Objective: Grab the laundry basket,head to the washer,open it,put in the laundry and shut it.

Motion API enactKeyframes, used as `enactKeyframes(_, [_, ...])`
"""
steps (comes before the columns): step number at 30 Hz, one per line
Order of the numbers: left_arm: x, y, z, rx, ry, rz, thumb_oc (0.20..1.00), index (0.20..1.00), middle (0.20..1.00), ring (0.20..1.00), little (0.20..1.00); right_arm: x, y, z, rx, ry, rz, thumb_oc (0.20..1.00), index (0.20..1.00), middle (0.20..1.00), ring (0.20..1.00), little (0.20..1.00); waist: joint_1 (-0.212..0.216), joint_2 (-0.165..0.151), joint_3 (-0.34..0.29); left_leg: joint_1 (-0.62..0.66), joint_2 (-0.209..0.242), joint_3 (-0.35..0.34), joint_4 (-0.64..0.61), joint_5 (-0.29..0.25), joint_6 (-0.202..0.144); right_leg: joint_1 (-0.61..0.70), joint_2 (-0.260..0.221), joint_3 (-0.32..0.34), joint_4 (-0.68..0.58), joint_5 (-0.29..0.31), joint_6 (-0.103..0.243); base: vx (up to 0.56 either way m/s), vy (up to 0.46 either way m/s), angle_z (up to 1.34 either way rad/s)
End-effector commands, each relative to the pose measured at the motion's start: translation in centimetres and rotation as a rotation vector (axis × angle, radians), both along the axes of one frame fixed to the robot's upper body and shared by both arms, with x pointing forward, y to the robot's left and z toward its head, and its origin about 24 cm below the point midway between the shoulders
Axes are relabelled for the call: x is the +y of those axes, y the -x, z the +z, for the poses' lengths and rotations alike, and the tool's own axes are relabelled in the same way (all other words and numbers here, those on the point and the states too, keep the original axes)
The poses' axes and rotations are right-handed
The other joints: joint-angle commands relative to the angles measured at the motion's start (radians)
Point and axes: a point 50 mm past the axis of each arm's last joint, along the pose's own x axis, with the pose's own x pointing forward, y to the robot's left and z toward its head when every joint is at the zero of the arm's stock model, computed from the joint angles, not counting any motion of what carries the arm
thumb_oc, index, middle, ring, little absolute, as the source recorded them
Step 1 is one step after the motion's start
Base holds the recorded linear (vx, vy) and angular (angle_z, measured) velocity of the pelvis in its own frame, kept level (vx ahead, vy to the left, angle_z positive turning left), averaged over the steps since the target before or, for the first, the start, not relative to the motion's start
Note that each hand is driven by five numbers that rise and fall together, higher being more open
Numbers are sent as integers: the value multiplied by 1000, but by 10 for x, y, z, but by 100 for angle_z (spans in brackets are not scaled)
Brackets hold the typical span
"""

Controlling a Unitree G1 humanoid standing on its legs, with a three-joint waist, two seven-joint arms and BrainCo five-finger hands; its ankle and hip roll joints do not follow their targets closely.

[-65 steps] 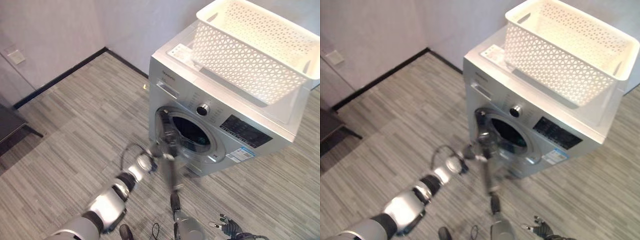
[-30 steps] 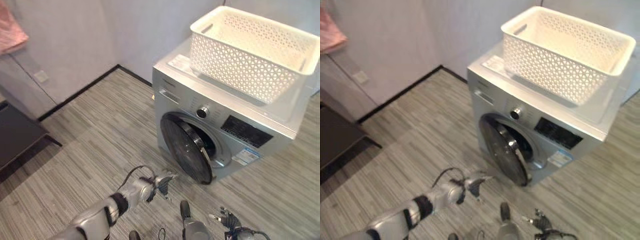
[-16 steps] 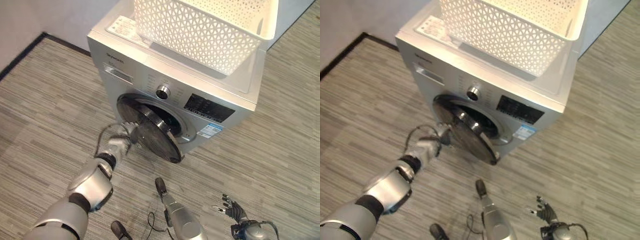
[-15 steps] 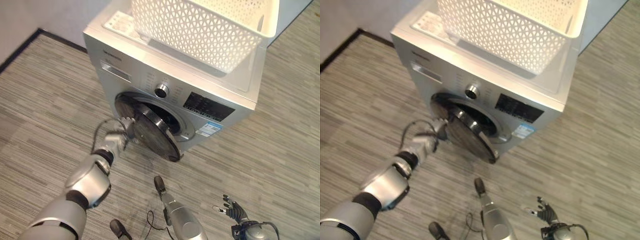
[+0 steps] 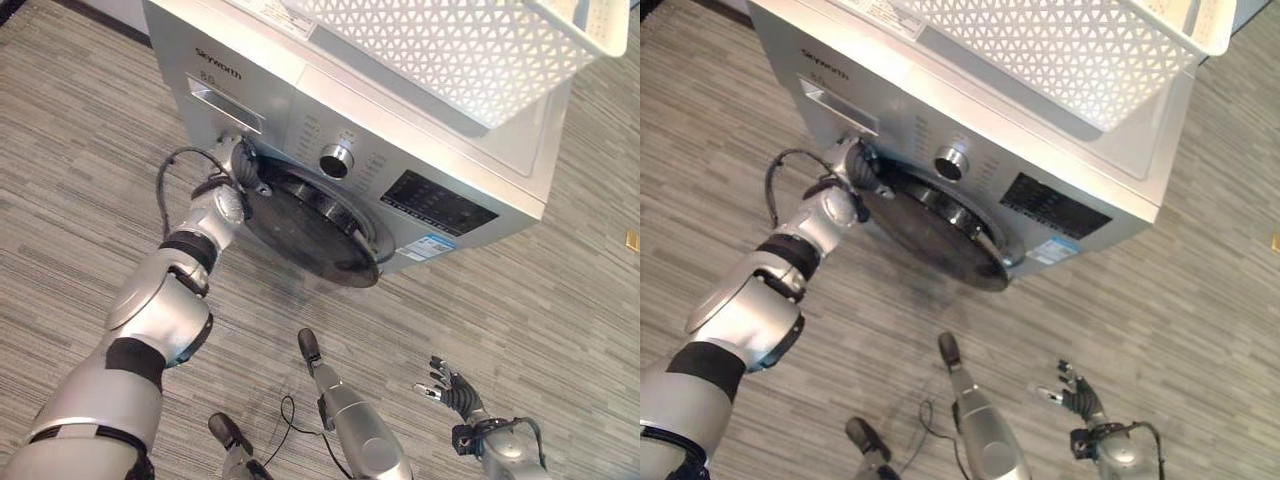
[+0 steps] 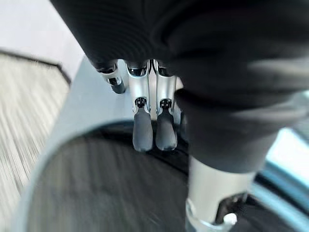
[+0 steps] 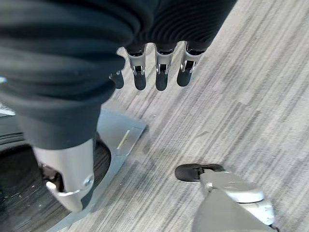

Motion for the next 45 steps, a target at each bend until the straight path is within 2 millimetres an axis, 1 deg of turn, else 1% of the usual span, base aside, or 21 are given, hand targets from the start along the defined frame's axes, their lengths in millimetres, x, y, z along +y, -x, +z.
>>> enactKeyframes(1, [-86, 10, 56, -175, 230, -347, 1000, 1000, 1000, 1000, 1000, -34, 4, 17, -39, 54, -66, 1000, 1000, 1000, 1000, 1000, -66, 4, -8, 87, 68, -30, 7, 17, -68, 60, 27, 28, 0, -107, 111, 59, -35, 4])
enactKeyframes(8, [-89, 31, 46, -359, 121, -438, 1000, 1000, 1000, 1000, 1000, -28, 25, 7, 13, 14, -59, 1000, 1000, 1000, 1000, 1000, -17, 8, 9, 110, 65, -23, 7, 17, -65, 78, 27, 33, 0, -105, 108, 11, -25, -4])
enactKeyframes(10, [-80, 53, 18, -382, 76, -528, 1000, 1000, 1000, 1000, 1000, -25, 28, 3, 12, -12, -86, 1000, 1000, 1000, 1000, 1000, 15, 17, 30, 102, 56, -42, 7, 48, -56, 85, 15, 17, 0, -95, 97, -52, -34, -3])
enactKeyframes(12, [-57, 78, -21, -309, 66, -573, 1000, 1000, 1000, 1000, 1000, -22, 31, -2, 19, -28, -120, 1000, 1000, 1000, 1000, 1000, 59, 39, 48, 104, 54, -65, 7, 52, -53, 102, 7, -1, 0, -111, 95, 12, 10, 5])
enactKeyframes(13, [-35, 103, -51, -249, 41, -591, 1000, 1000, 1000, 1000, 1000, -17, 33, -6, 21, -49, -133, 1000, 1000, 1000, 1000, 1000, 99, 54, 59, 106, 53, -83, 7, 53, -50, 117, 2, -16, 0, -125, 93, 20, 27, 9])
enactKeyframes(19, [-19, 144, -97, -128, -22, -625, 1000, 1000, 1000, 1000, 1000, -16, 29, -12, 18, -59, -166, 1000, 1000, 1000, 1000, 1000, 151, 69, 65, 90, 44, -115, 7, 49, -40, 131, -8, -38, 0, -138, 91, -16, -3, 31])
enactKeyframes(20, [-17, 153, -119, -26, -42, -637, 1000, 1000, 1000, 1000, 1000, -19, 28, -14, 24, -65, -197, 1000, 1000, 1000, 1000, 1000, 161, 75, 66, 89, 41, -120, 7, 42, -37, 135, -9, -42, 0, -141, 91, -23, 6, 12])
enactKeyframes(22, [-19, 154, -128, 8, -81, -651, 1000, 1000, 1000, 1000, 1000, -20, 27, -14, 24, -62, -198, 1000, 1000, 1000, 1000, 1000, 160, 75, 66, 89, 40, -121, 7, 39, -36, 137, -8, -42, 0, -142, 92, -27, -1, 5])
enactKeyframes(23, [-32, 148, -144, 62, -148, -670, 1000, 1000, 1000, 1000, 1000, -21, 25, -13, 20, -63, -203, 1000, 1000, 1000, 1000, 1000, 154, 73, 67, 89, 42, -121, 7, 29, -37, 139, -7, -42, 0, -147, 94, -43, -11, 5])
enactKeyframes(27, [-63, 126, -156, 72, -317, -697, 1000, 1000, 1000, 1000, 1000, -24, 19, -11, 11, -52, -199, 1000, 1000, 1000, 1000, 1000, 128, 63, 72, 79, 45, -114, 7, 30, -39, 125, -5, -34, 0, -142, 94, -62, -20, 0])
enactKeyframes(28, [-90, 106, -151, 55, -446, -710, 1000, 1000, 1000, 1000, 1000, -22, 11, -10, 3, -39, -175, 1000, 1000, 1000, 1000, 1000, 96, 49, 76, 72, 49, -102, 7, 16, -41, 114, 0, -23, 0, -140, 98, -53, -13, -4])
enactKeyframes(32, [-99, 76, -131, -11, -658, -653, 1000, 1000, 1000, 1000, 1000, -25, 7, -8, 8, -30, -148, 1000, 1000, 1000, 1000, 1000, 45, 25, 74, 59, 58, -65, 7, 7, -48, 78, 12, 3, 1, -122, 102, -40, -10, -17])
enactKeyframes(35, [-84, 50, -107, -26, -783, -542, 1000, 1000, 1000, 1000, 1000, -28, 8, -7, 14, -14, -116, 1000, 1000, 1000, 1000, 1000, 5, -1, 67, 50, 74, -26, 7, 8, -57, 42, 28, 31, 2, -106, 105, -16, -50, -40])
enactKeyframes(37, [-58, 32, -83, -45, -866, -431, 1000, 1000, 1000, 1000, 1000, -32, 12, -6, 16, -6, -114, 1000, 1000, 1000, 1000, 1000, -15, -5, 64, 52, 90, -7, 7, -10, -68, 27, 41, 44, 2, -118, 114, 77, -41, -46])
enactKeyframes(38, [-33, 17, -48, -89, -904, -304, 1000, 1000, 1000, 1000, 1000, -36, 13, -4, 6, 1, -123, 1000, 1000, 1000, 1000, 1000, -34, -12, 61, 42, 101, 6, 7, -5, -75, 1, 49, 52, 2, -110, 114, 85, -27, -39])
enactKeyframes(39, [-33, 17, -48, -89, -904, -303, 1000, 1000, 1000, 1000, 1000, -36, 13, -3, 5, 1, -123, 1000, 1000, 1000, 1000, 1000, -34, -12, 61, 41, 101, 7, 7, -5, -75, 0, 50, 53, 2, -110, 114, 15, -94, -46])
enactKeyframes(40, [-10, 5, 4, -198, -945, -172, 1000, 1000, 1000, 1000, 1000, -40, 13, 0, -13, 2, -127, 1000, 1000, 1000, 1000, 1000, -45, -13, 61, 25, 108, 17, 7, 6, -82, -27, 58, 58, 1, -104, 113, 5, -48, -33])
enactKeyframes(41, [-9, 5, 5, -198, -945, -171, 1000, 1000, 1000, 1000, 1000, -39, 12, 0, -14, 2, -126, 1000, 1000, 1000, 1000, 1000, -46, -13, 61, 24, 108, 17, 7, 6, -82, -28, 58, 58, 1, -103, 113, 9, -74, -25])
enactKeyframes(42, [5, 2, 31, -254, -907, -82, 1000, 1000, 1000, 1000, 1000, -40, 11, 2, -29, -3, -135, 1000, 1000, 1000, 1000, 1000, -49, -11, 62, 13, 111, 19, 7, 12, -85, -43, 59, 58, 1, -101, 113, 10, -60, -10])
enactKeyframes(44, [1, 5, 92, -463, -854, 8, 1000, 1000, 1000, 1000, 1000, -35, 9, 2, -43, -4, -135, 1000, 1000, 1000, 1000, 1000, -45, 2, 66, -7, 114, 12, 7, 30, -89, -64, 56, 50, 0, -99, 111, 9, -78, -2])
enactKeyframes(45, [1, 5, 93, -464, -854, 9, 1000, 1000, 1000, 1000, 1000, -35, 9, 2, -43, -4, -135, 1000, 1000, 1000, 1000, 1000, -46, 2, 67, -8, 114, 11, 7, 30, -89, -64, 56, 49, 0, -99, 111, 4, -44, 8])
